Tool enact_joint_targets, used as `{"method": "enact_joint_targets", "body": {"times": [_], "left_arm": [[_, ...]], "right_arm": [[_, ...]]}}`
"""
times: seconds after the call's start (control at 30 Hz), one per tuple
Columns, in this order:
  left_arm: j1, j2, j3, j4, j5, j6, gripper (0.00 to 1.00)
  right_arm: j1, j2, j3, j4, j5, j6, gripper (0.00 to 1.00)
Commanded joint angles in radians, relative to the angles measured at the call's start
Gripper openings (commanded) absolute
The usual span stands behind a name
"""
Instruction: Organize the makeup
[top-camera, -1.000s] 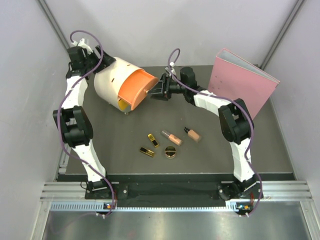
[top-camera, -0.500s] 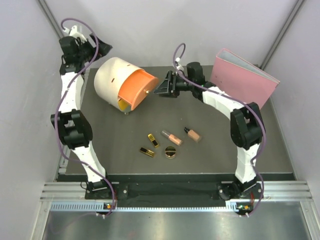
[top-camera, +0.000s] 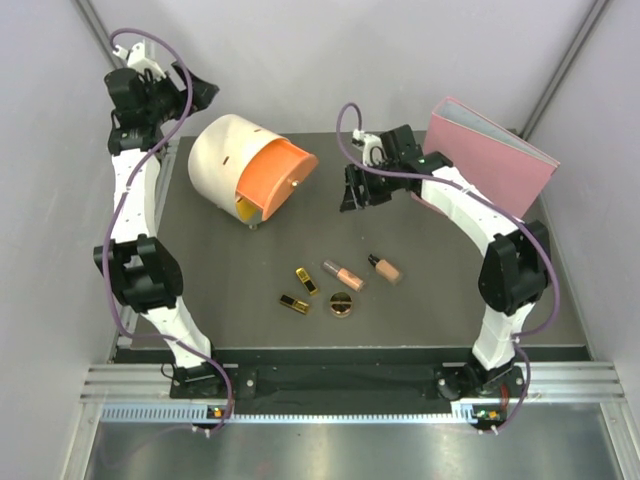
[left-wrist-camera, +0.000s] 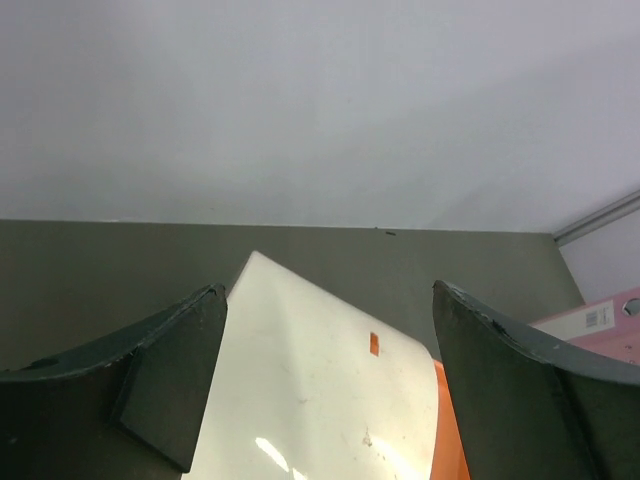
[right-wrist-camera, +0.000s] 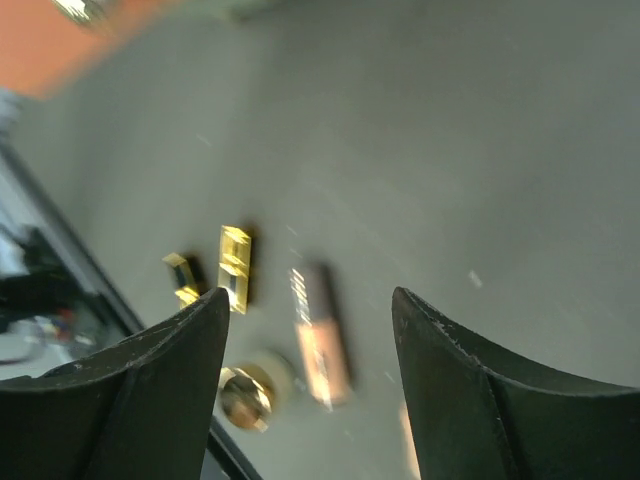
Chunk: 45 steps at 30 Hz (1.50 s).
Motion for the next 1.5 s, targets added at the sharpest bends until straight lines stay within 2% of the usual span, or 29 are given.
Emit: {"method": "enact_joint_targets", "body": {"times": [0.0, 0.13, 0.3, 0.5, 0.7, 1.13, 1.47], "left_arm": [[0.005, -0.077, -0.065, -0.003, -0.025, 0.034, 0.88], [0.005, -0.075, -0.072, -0.012, -0.028, 0.04, 0.89], [0.005, -0.066, -0.069, -0.017, -0.025, 0.03, 0.89], [0.005, -0.051, -0.072, -0.019, -0.005, 0.011, 0.9], [0.005, -0.049, -0.094, -0.02, 0.001, 0.016, 0.9], [0.005, -0.035, -0.114, -0.017, 0.015, 0.005, 0.9], [0.005, -0.018, -0.103, -0.017, 0.015, -0.009, 0.9]], "right_arm": [[0.007, -0.127, -0.09, -0.108, 0.184, -0.152, 0.66], [0.009, -0.182, -0.143, -0.05, 0.285, -0.103, 0.67], [0.026, -0.21, -0.15, -0.082, 0.422, -0.125, 0.68], [0.047, -0.254, -0.22, -0.086, 0.482, -0.164, 0.69], [0.084, -0.234, -0.298, -0.128, 0.498, -0.225, 0.68], [0.13, -0.13, -0.387, -0.157, 0.522, -0.222, 0.65], [0.13, -0.046, -0.383, -0.171, 0.49, -0.204, 0.61]]}}
